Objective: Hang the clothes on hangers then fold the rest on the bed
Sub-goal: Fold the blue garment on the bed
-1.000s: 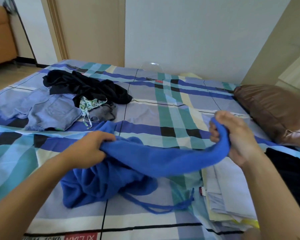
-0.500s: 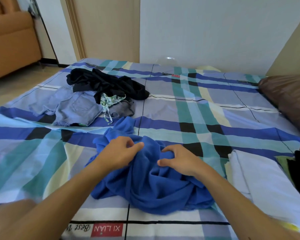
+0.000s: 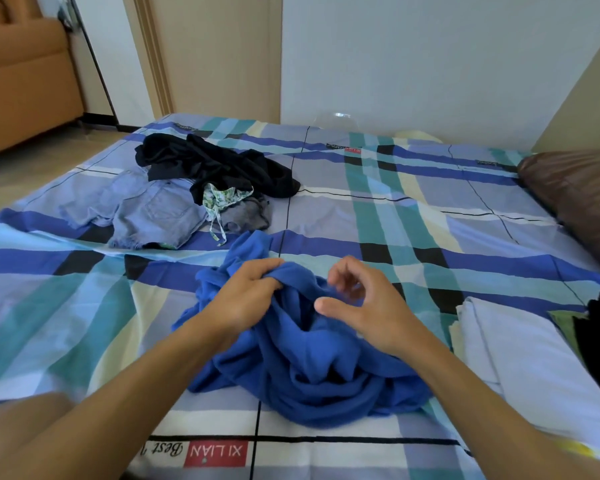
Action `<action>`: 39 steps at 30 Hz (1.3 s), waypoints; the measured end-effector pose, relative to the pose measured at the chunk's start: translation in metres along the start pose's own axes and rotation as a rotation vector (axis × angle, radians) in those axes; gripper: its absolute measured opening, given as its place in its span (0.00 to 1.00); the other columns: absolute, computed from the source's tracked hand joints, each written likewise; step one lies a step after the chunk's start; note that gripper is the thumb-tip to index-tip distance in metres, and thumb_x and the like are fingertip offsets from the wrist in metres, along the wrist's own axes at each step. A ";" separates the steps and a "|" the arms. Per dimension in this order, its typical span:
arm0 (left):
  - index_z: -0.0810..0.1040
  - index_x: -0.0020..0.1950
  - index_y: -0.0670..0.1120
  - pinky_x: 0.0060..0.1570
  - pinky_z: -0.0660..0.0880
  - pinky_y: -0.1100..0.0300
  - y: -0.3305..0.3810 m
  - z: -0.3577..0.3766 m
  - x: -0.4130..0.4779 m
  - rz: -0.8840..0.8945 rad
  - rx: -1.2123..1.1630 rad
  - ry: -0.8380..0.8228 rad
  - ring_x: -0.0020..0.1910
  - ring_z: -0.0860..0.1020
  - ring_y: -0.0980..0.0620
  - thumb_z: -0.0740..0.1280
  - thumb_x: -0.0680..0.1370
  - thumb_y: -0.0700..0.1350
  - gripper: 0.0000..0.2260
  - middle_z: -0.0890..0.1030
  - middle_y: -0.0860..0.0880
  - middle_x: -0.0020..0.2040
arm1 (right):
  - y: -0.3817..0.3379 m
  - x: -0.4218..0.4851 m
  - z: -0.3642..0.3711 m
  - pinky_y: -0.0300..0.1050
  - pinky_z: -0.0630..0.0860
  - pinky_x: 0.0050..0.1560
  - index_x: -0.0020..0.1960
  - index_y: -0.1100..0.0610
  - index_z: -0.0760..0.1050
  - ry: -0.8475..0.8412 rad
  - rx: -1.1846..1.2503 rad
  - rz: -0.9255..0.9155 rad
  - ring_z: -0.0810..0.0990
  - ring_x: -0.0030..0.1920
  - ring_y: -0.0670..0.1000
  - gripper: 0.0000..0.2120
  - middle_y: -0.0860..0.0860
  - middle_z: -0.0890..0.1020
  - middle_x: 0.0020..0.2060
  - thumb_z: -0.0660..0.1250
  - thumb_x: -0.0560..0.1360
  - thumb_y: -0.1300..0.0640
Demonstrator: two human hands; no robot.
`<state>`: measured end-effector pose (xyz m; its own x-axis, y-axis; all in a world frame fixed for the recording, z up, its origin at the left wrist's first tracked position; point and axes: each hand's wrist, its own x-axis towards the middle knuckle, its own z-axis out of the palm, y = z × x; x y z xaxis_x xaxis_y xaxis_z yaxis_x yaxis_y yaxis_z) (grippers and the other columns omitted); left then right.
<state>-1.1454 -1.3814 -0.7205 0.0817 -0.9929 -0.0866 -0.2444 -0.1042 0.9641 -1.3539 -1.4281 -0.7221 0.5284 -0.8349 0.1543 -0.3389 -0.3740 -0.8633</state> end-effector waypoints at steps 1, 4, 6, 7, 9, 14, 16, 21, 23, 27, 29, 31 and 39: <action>0.83 0.52 0.42 0.57 0.77 0.44 0.007 -0.002 -0.001 0.003 -0.053 -0.005 0.53 0.82 0.38 0.59 0.80 0.35 0.12 0.85 0.39 0.49 | -0.002 0.000 0.000 0.35 0.72 0.52 0.53 0.48 0.74 0.012 -0.029 -0.026 0.78 0.51 0.43 0.16 0.44 0.78 0.49 0.76 0.70 0.48; 0.79 0.55 0.37 0.55 0.75 0.40 0.033 -0.007 -0.008 0.105 -0.069 -0.083 0.50 0.81 0.35 0.61 0.76 0.42 0.13 0.82 0.32 0.52 | -0.017 0.008 0.006 0.26 0.66 0.60 0.64 0.45 0.71 -0.039 -0.066 -0.071 0.73 0.64 0.39 0.23 0.38 0.76 0.60 0.76 0.73 0.53; 0.77 0.56 0.33 0.51 0.76 0.39 0.055 -0.012 -0.012 0.191 0.034 -0.167 0.45 0.79 0.37 0.60 0.75 0.43 0.16 0.79 0.28 0.51 | -0.033 0.015 0.011 0.30 0.71 0.59 0.62 0.45 0.74 -0.015 -0.023 -0.101 0.77 0.61 0.39 0.19 0.38 0.80 0.57 0.74 0.75 0.58; 0.76 0.54 0.31 0.46 0.75 0.44 0.070 -0.016 -0.016 0.237 0.114 -0.184 0.41 0.77 0.41 0.60 0.74 0.43 0.17 0.78 0.28 0.47 | -0.045 0.020 0.012 0.33 0.74 0.55 0.59 0.47 0.76 0.014 0.004 -0.105 0.79 0.55 0.39 0.16 0.39 0.83 0.52 0.71 0.75 0.62; 0.75 0.50 0.30 0.40 0.70 0.51 0.102 -0.025 -0.019 0.341 0.258 -0.165 0.38 0.72 0.47 0.60 0.72 0.43 0.17 0.76 0.29 0.42 | -0.061 0.032 0.009 0.38 0.74 0.39 0.47 0.53 0.78 0.067 -0.015 -0.075 0.77 0.36 0.39 0.11 0.42 0.81 0.35 0.65 0.76 0.68; 0.78 0.43 0.36 0.35 0.69 0.60 0.183 -0.078 -0.015 0.537 0.676 -0.026 0.32 0.71 0.56 0.60 0.71 0.47 0.15 0.76 0.45 0.34 | -0.096 0.070 -0.024 0.46 0.63 0.35 0.41 0.69 0.72 -0.014 -0.311 0.078 0.70 0.35 0.51 0.05 0.55 0.73 0.33 0.60 0.75 0.69; 0.75 0.37 0.40 0.33 0.66 0.59 0.208 -0.106 -0.013 0.619 0.922 0.069 0.28 0.68 0.56 0.59 0.69 0.48 0.12 0.73 0.47 0.29 | -0.120 0.079 -0.047 0.45 0.61 0.32 0.38 0.62 0.70 0.055 -0.383 0.091 0.68 0.33 0.52 0.08 0.54 0.70 0.32 0.60 0.74 0.70; 0.73 0.36 0.44 0.40 0.75 0.45 0.244 -0.167 -0.010 0.640 1.255 0.271 0.34 0.73 0.43 0.56 0.69 0.49 0.11 0.74 0.47 0.30 | -0.185 0.100 -0.116 0.44 0.67 0.37 0.31 0.55 0.69 0.345 -0.564 -0.019 0.74 0.41 0.56 0.12 0.55 0.74 0.34 0.59 0.69 0.68; 0.75 0.39 0.44 0.42 0.75 0.46 0.253 -0.180 -0.010 0.625 1.298 0.356 0.38 0.73 0.41 0.56 0.69 0.47 0.10 0.73 0.49 0.33 | -0.206 0.105 -0.134 0.49 0.74 0.44 0.35 0.53 0.74 0.420 -0.659 -0.030 0.79 0.47 0.60 0.08 0.57 0.80 0.43 0.60 0.67 0.64; 0.77 0.47 0.45 0.43 0.72 0.49 0.256 -0.207 -0.005 0.531 1.327 0.546 0.46 0.75 0.39 0.62 0.71 0.37 0.08 0.77 0.44 0.43 | -0.234 0.108 -0.157 0.51 0.72 0.45 0.44 0.52 0.77 0.480 -0.819 0.006 0.78 0.48 0.62 0.11 0.57 0.80 0.47 0.63 0.71 0.67; 0.76 0.41 0.43 0.42 0.73 0.48 0.251 -0.223 -0.004 0.513 1.246 0.563 0.44 0.77 0.37 0.61 0.70 0.34 0.07 0.77 0.43 0.39 | -0.236 0.105 -0.170 0.51 0.72 0.45 0.45 0.52 0.77 0.524 -0.878 0.025 0.77 0.47 0.62 0.11 0.58 0.79 0.48 0.64 0.71 0.66; 0.74 0.36 0.44 0.41 0.72 0.47 0.248 -0.234 -0.005 0.493 1.168 0.580 0.42 0.76 0.37 0.60 0.70 0.32 0.08 0.75 0.44 0.36 | -0.234 0.100 -0.182 0.52 0.72 0.46 0.47 0.52 0.77 0.547 -0.901 0.083 0.77 0.47 0.62 0.10 0.58 0.78 0.49 0.66 0.71 0.65; 0.77 0.46 0.32 0.44 0.72 0.54 0.251 -0.203 -0.010 0.183 0.552 0.406 0.43 0.76 0.42 0.57 0.69 0.33 0.12 0.79 0.38 0.43 | -0.241 0.102 -0.175 0.49 0.79 0.37 0.55 0.63 0.75 0.344 -0.289 0.349 0.80 0.41 0.55 0.05 0.59 0.81 0.49 0.63 0.81 0.63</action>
<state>-1.0110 -1.3860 -0.4262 0.3205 -0.9083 0.2687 -0.7340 -0.0588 0.6766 -1.3547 -1.4938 -0.4144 0.0799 -0.9941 0.0729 -0.6724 -0.1077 -0.7323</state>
